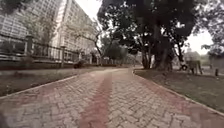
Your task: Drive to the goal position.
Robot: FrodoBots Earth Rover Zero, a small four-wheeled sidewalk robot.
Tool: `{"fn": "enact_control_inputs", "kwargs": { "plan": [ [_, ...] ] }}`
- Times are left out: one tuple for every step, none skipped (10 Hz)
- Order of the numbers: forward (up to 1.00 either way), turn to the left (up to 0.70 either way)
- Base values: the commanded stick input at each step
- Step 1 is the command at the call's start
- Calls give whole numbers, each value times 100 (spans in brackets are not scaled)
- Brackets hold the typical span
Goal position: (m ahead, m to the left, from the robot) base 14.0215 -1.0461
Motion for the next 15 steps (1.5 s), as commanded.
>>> {"fn": "enact_control_inputs", "kwargs": {
  "plan": [
    [70,0],
    [70,0],
    [70,0],
    [70,0],
    [70,0],
    [70,0],
    [70,0],
    [70,0],
    [70,0],
    [70,0],
    [70,0],
    [70,0],
    [70,0],
    [70,0],
    [70,0]
  ]
}}
